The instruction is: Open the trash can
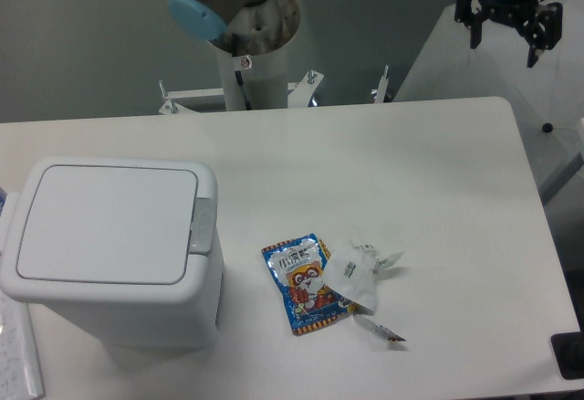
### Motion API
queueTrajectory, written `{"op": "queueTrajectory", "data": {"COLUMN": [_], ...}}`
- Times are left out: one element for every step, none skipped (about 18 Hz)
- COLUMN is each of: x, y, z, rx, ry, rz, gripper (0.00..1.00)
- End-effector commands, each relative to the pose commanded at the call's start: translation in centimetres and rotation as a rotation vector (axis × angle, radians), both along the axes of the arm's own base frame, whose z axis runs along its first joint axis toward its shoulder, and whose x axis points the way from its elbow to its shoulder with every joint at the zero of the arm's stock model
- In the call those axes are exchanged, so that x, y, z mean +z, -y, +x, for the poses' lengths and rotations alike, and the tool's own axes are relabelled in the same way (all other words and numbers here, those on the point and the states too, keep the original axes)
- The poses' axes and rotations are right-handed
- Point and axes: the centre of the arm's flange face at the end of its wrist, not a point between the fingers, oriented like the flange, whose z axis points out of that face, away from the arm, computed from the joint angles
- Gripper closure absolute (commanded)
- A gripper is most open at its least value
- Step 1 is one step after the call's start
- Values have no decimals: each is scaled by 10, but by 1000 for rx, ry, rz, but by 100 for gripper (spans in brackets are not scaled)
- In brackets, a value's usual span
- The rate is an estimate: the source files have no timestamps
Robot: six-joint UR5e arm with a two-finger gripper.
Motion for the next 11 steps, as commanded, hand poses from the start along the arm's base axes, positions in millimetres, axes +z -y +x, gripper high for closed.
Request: {"op": "queueTrajectory", "data": {"x": [-1,-1,-1,0,-1,-3,-1,-2,-5,-6,-4], "y": [0,0,-1,-1,-1,-2,-4,-7,-12,-18,-28], "z": [-1,-2,-4,-4,-5,-6,-7,-6,-7,-6,-4], "rx": [-1,-2,-5,-5,4,32,86,154,218,268,304], "ry": [0,3,3,2,4,11,12,20,33,49,58], "rz": [0,1,5,6,7,21,42,72,110,153,194], "gripper": [0,0,0,0,0,0,0,0,0,0,0]}}
